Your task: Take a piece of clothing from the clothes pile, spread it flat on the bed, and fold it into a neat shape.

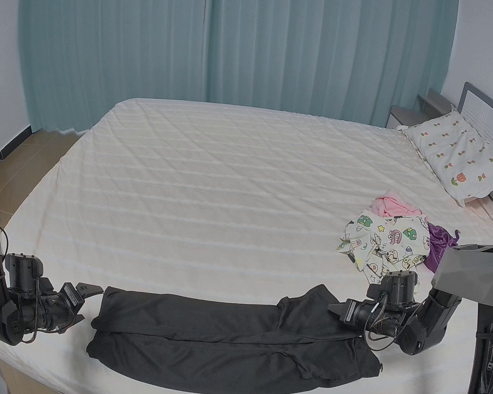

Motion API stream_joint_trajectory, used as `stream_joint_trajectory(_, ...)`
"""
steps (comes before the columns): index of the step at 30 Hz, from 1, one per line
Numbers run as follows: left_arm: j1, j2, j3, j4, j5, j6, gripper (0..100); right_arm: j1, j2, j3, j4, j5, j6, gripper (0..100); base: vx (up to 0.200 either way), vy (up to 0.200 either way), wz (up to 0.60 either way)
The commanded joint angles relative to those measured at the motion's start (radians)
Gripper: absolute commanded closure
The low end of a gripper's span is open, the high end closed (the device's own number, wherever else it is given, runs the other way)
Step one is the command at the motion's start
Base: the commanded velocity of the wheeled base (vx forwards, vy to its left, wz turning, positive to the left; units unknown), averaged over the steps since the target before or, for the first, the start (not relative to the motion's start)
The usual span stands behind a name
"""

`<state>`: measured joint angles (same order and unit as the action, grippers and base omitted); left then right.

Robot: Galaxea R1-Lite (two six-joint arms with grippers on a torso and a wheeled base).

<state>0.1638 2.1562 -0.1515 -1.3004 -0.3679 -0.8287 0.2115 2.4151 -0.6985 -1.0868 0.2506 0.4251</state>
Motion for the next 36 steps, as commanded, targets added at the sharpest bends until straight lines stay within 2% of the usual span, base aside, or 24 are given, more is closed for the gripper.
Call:
stream_joint_trajectory(1,0.000,0.004,0.000,0.000,0.000,0.000,0,-0.011,-0.024,0.036,-0.007,-0.001,0.000,100,0.000,0.000,0.00)
stream_joint_trajectory(8,0.000,0.008,0.000,0.000,0.001,0.000,0,-0.038,-0.082,0.128,-0.008,0.004,-0.029,100,0.000,0.000,0.00)
stream_joint_trajectory(14,-0.001,0.008,0.000,0.000,0.001,0.000,0,-0.055,-0.106,0.189,-0.008,0.047,-0.078,100,0.000,0.000,0.00)
stream_joint_trajectory(23,-0.001,0.024,-0.036,0.001,0.007,0.017,0,-0.061,-0.103,0.237,-0.008,0.048,-0.140,100,0.000,0.000,0.00)
stream_joint_trajectory(26,-0.026,0.027,-0.062,0.010,0.053,0.017,0,-0.060,-0.100,0.251,-0.007,0.048,-0.164,100,0.000,0.000,0.00)
stream_joint_trajectory(27,-0.030,0.027,-0.069,0.012,0.069,0.017,0,-0.058,-0.099,0.254,-0.007,0.048,-0.167,0,0.000,0.000,0.00)
stream_joint_trajectory(33,-0.072,0.057,-0.137,0.020,0.115,0.017,0,-0.060,-0.106,0.284,-0.012,0.052,-0.213,0,0.000,0.000,0.00)
stream_joint_trajectory(36,-0.095,0.079,-0.191,0.061,0.135,0.019,0,-0.060,-0.117,0.278,-0.051,0.052,-0.203,0,0.000,0.000,0.00)
